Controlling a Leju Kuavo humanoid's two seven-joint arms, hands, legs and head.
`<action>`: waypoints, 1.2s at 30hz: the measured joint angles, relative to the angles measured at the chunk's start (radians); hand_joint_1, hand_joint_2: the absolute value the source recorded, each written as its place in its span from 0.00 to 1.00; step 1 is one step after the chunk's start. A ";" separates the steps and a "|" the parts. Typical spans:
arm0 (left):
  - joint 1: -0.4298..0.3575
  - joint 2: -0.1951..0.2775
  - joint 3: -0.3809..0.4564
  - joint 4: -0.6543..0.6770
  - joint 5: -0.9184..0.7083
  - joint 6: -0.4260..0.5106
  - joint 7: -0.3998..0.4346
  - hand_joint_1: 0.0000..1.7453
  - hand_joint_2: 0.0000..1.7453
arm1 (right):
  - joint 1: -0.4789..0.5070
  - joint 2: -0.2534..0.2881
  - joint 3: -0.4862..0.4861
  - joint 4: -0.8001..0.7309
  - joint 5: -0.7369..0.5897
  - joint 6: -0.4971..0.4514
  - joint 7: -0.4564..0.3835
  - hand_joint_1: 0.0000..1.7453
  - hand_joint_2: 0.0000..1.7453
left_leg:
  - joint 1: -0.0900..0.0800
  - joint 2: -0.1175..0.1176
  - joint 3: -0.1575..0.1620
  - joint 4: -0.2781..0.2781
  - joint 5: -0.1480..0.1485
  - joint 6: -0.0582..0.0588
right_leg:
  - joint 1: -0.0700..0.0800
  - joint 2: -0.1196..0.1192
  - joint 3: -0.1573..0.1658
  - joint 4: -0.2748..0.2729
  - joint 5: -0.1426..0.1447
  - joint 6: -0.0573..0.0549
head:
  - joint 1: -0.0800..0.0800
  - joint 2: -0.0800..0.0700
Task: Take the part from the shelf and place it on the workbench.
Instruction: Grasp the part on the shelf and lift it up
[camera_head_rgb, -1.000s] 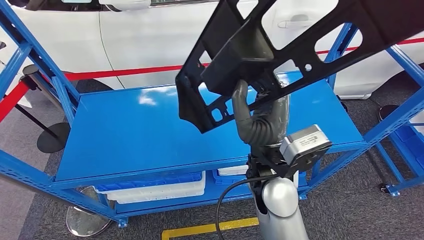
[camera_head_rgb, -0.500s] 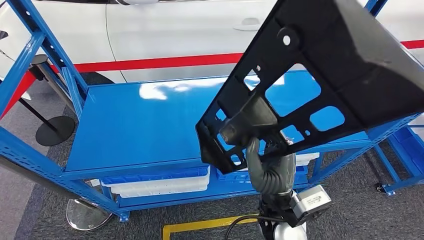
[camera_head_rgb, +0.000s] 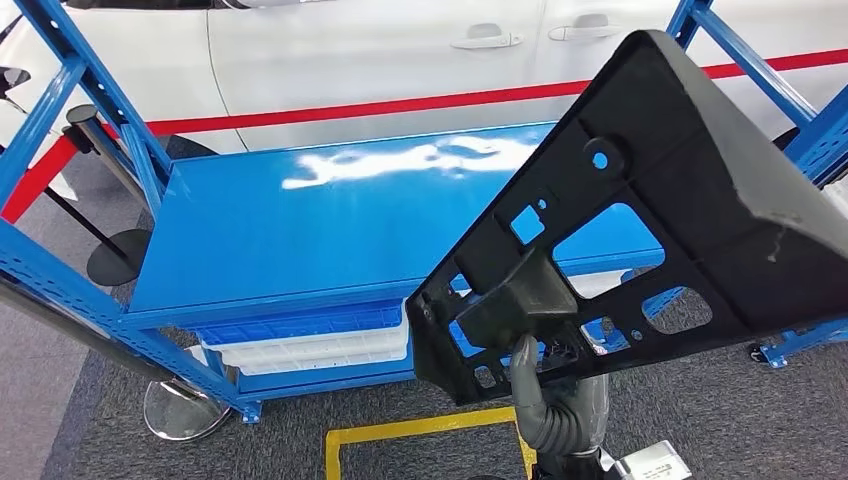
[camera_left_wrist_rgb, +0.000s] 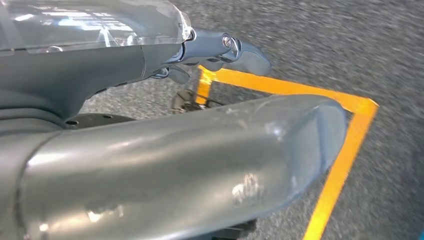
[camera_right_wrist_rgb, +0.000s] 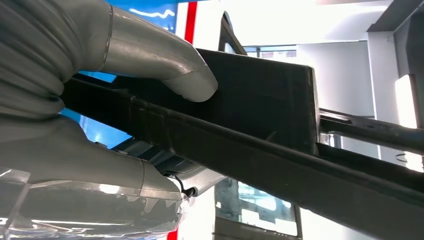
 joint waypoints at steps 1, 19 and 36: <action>-0.001 0.000 0.001 0.000 0.000 0.002 0.003 0.00 0.00 | 0.002 0.002 -0.002 -0.002 0.000 0.002 0.000 1.00 1.00 | -0.001 0.000 0.050 -0.054 0.022 0.005 | 0.001 0.000 -0.013 0.004 0.007 0.002 | 0.000 0.000; -0.008 -0.022 0.018 -0.004 0.016 0.026 0.024 0.00 0.00 | 0.015 0.029 -0.036 -0.019 0.002 0.048 0.012 1.00 1.00 | -0.003 0.015 0.057 -0.264 0.138 0.038 | -0.024 0.006 0.104 0.030 -0.089 0.066 | 0.007 0.000; -0.011 -0.023 0.026 -0.009 0.020 0.027 0.035 0.00 0.00 | 0.040 0.058 -0.092 -0.017 0.010 0.066 0.035 1.00 1.00 | -0.016 0.008 0.204 -0.288 0.022 0.034 | -0.001 -0.005 -0.031 0.016 0.032 0.024 | 0.002 0.000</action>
